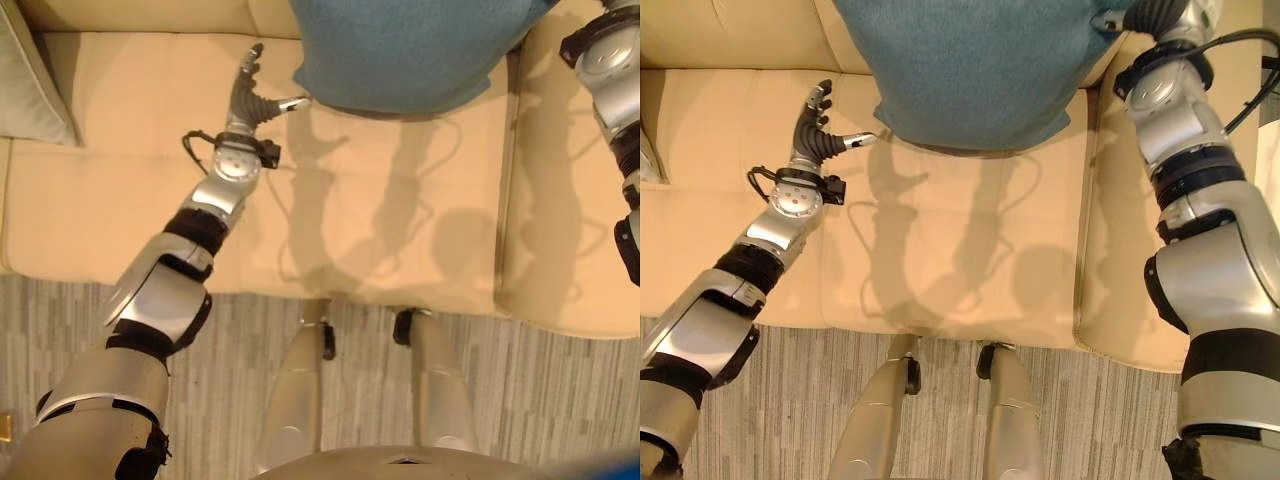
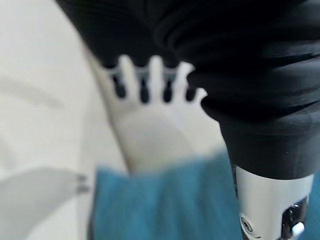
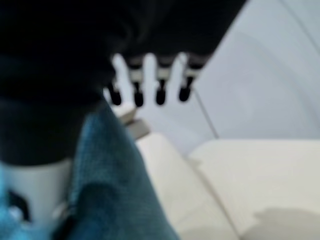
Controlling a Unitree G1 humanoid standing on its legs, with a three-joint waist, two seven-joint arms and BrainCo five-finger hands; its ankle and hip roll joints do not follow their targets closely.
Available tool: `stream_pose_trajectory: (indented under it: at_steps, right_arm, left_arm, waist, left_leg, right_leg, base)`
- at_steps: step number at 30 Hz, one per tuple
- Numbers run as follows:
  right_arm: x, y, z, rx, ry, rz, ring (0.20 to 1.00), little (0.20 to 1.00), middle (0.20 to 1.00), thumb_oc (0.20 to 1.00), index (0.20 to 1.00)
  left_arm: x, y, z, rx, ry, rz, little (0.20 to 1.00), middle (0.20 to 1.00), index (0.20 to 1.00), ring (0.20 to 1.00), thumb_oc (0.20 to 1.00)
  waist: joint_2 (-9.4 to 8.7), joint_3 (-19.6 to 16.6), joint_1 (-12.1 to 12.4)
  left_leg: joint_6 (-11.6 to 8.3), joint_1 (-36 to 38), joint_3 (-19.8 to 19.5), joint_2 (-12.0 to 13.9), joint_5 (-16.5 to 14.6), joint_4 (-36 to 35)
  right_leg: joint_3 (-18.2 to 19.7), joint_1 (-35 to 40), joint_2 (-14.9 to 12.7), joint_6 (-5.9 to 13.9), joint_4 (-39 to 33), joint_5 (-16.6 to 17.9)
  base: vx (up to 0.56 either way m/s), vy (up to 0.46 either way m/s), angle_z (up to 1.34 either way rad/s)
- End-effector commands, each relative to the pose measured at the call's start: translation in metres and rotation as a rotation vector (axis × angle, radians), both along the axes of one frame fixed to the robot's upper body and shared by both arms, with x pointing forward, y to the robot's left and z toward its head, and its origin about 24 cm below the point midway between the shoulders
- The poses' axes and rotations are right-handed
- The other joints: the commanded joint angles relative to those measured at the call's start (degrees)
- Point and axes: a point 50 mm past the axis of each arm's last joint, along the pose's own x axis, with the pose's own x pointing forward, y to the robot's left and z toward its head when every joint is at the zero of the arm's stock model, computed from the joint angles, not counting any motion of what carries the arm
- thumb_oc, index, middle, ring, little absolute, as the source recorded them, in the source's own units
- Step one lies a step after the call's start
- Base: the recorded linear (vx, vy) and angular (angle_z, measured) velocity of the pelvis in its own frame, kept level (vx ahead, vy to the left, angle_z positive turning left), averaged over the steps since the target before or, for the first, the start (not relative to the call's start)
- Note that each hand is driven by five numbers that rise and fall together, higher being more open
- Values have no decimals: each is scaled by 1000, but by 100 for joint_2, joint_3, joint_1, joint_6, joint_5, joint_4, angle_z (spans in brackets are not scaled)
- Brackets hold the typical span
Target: Pick up all the scattered cushions and arrange them neatly on the sofa.
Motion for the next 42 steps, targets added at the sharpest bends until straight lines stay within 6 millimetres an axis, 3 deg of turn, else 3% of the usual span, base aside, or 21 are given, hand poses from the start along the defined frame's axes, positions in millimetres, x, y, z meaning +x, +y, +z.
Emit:
stream_pose_trajectory:
  at_steps: [1, 4, 8, 15, 21, 28, 37, 38, 40, 42]
  right_arm:
    - [-4, -7, 8, 2, -30, -45, 1000, 1000, 1000, 1000, 1000]
    - [-7, -13, 10, 9, -27, -54, 1000, 1000, 1000, 1000, 1000]
    - [-14, -33, 13, 45, -28, -89, 1000, 1000, 1000, 1000, 1000]
    - [-36, -71, 25, 108, -97, -175, 1000, 1000, 1000, 1000, 1000]
    - [-45, -84, 24, 121, -135, -203, 1000, 1000, 1000, 1000, 1000]
    - [-44, -90, 10, 121, -90, -209, 1000, 1000, 1000, 1000, 1000]
    - [-40, -104, -33, 112, 31, -215, 1000, 1000, 1000, 1000, 1000]
    - [-39, -105, -48, 95, 72, -206, 1000, 1000, 1000, 1000, 1000]
    - [-39, -105, -57, 85, 90, -193, 1000, 1000, 1000, 1000, 1000]
    - [-41, -109, -84, 74, 157, -173, 1000, 1000, 1000, 1000, 1000]
  left_arm:
    - [-9, 19, 48, -27, -178, 39, 1000, 1000, 1000, 1000, 1000]
    - [-12, 23, 46, -15, -184, 32, 1000, 1000, 1000, 1000, 1000]
    - [-19, 42, 29, -33, -156, 43, 1000, 1000, 1000, 1000, 1000]
    - [-34, 78, -34, -36, 6, 114, 1000, 1000, 1000, 1000, 1000]
    - [-46, 97, -65, -90, 74, 168, 1000, 1000, 1000, 1000, 1000]
    - [-57, 112, -90, -123, 142, 212, 1000, 1000, 1000, 1000, 1000]
    - [-68, 119, -112, -182, 180, 234, 1000, 1000, 1000, 1000, 1000]
    - [-71, 122, -115, -192, 189, 248, 1000, 1000, 1000, 1000, 1000]
    - [-74, 124, -120, -189, 203, 253, 1000, 1000, 1000, 1000, 1000]
    - [-81, 131, -129, -187, 232, 275, 1000, 1000, 1000, 1000, 1000]
  waist:
    - [-424, -466, 24]
    - [-425, -480, 63]
    - [-465, -501, 136]
    - [-560, -595, 161]
    - [-565, -630, 147]
    - [-546, -670, 103]
    - [-501, -654, 15]
    - [-489, -647, -30]
    - [-495, -647, -52]
    - [-484, -651, -100]
  left_leg:
    - [-496, 670, 37, -10, -671, 24]
    - [-503, 698, 35, -11, -654, -18]
    - [-504, 705, 20, -9, -669, -11]
    - [-515, 812, 29, 26, -652, -110]
    - [-509, 891, 9, 36, -667, -155]
    - [-490, 929, 47, 30, -716, -103]
    - [-477, 944, 94, 11, -784, 19]
    - [-472, 974, 101, 12, -799, 32]
    - [-470, 1001, 108, 12, -812, 47]
    - [-471, 1117, 135, 17, -838, 51]
  right_leg:
    - [83, 1471, -135, 1110, -2719, 1267]
    - [67, 1487, -135, 1114, -2736, 1269]
    - [39, 1495, -131, 1119, -2758, 1274]
    - [78, 1552, -84, 1124, -2806, 1275]
    - [103, 1584, -52, 1114, -2834, 1266]
    - [144, 1615, -58, 1089, -2831, 1264]
    - [185, 1649, -80, 1048, -2806, 1270]
    - [182, 1693, -87, 1044, -2799, 1259]
    - [177, 1736, -89, 1040, -2796, 1251]
    - [151, 1860, -97, 1036, -2781, 1215]
  base:
    - [0, 0, 0]
    - [13, -3, 0]
    - [0, 0, 0]
    - [3, 5, 0]
    - [1, 2, -2]
    - [-3, 6, -2]
    - [-10, 7, -3]
    - [-14, -1, -5]
    - [0, 0, 0]
    - [0, 0, 0]
